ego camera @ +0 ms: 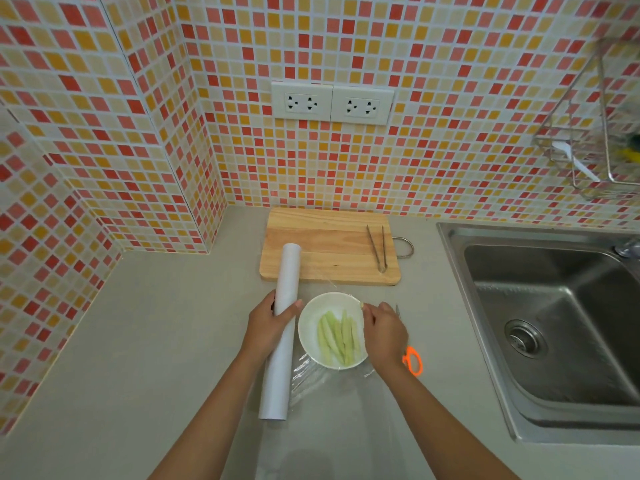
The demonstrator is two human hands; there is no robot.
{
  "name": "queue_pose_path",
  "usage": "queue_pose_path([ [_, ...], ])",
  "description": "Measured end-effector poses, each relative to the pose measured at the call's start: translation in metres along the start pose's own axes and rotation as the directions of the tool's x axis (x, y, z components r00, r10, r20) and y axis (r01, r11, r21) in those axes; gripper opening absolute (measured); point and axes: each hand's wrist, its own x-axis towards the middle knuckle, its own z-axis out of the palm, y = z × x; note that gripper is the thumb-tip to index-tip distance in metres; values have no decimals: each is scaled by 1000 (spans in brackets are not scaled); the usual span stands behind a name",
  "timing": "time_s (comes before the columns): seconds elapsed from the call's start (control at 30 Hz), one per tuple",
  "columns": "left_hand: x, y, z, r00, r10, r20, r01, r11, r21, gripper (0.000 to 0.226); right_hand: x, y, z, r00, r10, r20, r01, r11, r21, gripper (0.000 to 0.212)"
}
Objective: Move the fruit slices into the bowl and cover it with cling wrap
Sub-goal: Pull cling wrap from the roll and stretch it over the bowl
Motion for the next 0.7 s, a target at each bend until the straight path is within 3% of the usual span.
queue_pose_path([
  [0.13, 8, -9, -8, 997, -80, -4, 80, 996, 41, 52, 0, -1, -1, 1000, 20, 3, -20, 999, 43, 34],
  [0.3, 9, -13, -5, 994, -109, 18, 109, 994, -10, 40, 0, 0, -2, 1000, 12, 2, -12, 998, 67, 36],
  [0.53, 4, -4, -6, 998, -66, -8, 66, 998, 9, 45, 3, 5, 0, 1000, 13, 12, -13, 998, 65, 35],
  [0.7, 5, -8, -12, 998, -56, -28, 56, 998, 3, 27, 5, 4, -1, 1000, -5, 23, 4, 999, 48, 34],
])
